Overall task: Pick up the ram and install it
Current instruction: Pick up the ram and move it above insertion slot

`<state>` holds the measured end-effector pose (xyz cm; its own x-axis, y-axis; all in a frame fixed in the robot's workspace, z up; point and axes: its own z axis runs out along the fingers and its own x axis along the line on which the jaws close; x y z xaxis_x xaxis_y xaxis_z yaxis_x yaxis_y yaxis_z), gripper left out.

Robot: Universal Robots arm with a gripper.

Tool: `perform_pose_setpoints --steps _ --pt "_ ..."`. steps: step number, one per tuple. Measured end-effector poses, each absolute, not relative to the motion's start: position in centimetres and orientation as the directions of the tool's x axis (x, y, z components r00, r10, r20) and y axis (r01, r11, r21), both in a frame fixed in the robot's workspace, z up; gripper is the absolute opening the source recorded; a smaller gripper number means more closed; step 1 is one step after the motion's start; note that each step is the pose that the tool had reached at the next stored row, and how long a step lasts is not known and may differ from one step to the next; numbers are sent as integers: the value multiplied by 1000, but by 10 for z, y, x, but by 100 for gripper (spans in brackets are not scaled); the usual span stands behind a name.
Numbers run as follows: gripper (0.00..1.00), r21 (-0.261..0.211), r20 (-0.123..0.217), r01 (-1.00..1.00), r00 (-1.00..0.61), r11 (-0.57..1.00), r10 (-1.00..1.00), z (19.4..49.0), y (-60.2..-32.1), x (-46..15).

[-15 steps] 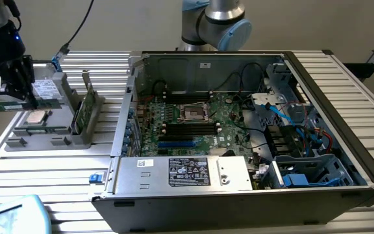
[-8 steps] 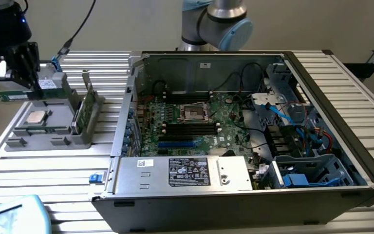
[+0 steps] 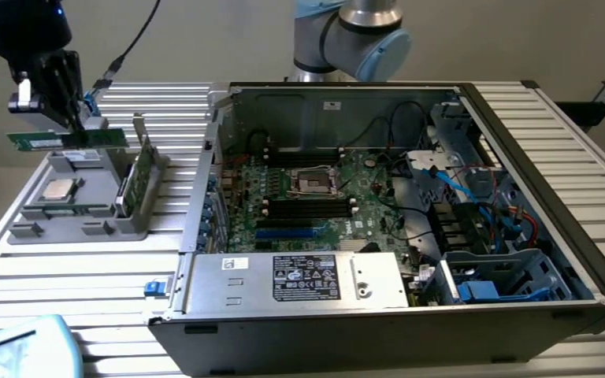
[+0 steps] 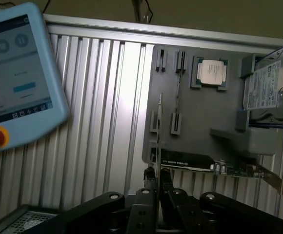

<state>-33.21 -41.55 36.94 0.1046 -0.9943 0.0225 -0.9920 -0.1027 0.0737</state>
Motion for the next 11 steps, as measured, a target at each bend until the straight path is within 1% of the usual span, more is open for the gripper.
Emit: perform_pose_setpoints --steps 11 --pt "15 82 14 -991 105 -103 -994 384 -416 -289"
